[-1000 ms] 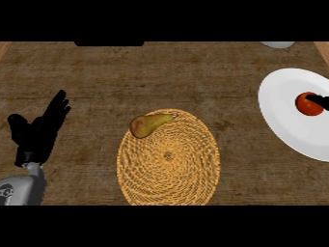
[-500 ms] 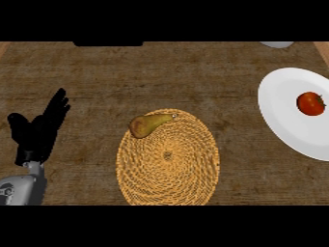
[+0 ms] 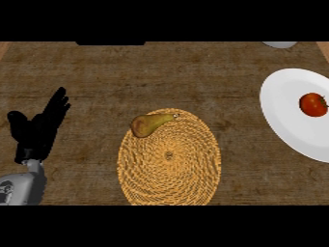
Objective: Pick the tomato from the placemat and place it in the plate
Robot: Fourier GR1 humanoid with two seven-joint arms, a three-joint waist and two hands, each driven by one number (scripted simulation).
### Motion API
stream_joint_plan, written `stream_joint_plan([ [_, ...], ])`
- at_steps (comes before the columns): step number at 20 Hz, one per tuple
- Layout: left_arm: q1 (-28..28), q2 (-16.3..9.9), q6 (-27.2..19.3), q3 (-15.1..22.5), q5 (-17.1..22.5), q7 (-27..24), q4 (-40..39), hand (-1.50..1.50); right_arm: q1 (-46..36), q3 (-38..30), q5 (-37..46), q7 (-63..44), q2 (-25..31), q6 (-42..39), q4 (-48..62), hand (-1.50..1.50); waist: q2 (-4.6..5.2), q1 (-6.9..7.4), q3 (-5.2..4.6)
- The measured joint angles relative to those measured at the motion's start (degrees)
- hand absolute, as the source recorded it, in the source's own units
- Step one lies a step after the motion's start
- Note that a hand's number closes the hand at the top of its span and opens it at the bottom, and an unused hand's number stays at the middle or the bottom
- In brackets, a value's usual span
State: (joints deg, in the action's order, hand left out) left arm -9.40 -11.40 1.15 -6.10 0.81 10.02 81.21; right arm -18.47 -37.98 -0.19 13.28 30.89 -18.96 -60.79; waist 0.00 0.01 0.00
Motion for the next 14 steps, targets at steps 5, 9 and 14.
stream_joint_plan([
  [5, -0.5, 0.0, 0.6, -0.8, 0.1, -1.0, -1.5, 0.00, 1.4, -0.8, -0.9, 4.7, 4.1, -1.3, 5.5, -1.50, 0.04, 0.04, 0.01],
  [9, 0.3, 0.5, 0.2, -0.3, -0.6, 0.1, 0.5, 0.00, 0.9, -0.5, -0.2, 8.9, 7.4, -1.5, 12.1, -1.50, 0.06, 0.23, 0.02],
  [14, -1.0, 1.1, -0.1, -0.1, -1.0, 0.9, 0.1, 0.00, 0.9, 0.5, 1.2, 13.0, 10.8, -1.5, 19.0, -1.50, 0.09, 0.24, 0.03],
])
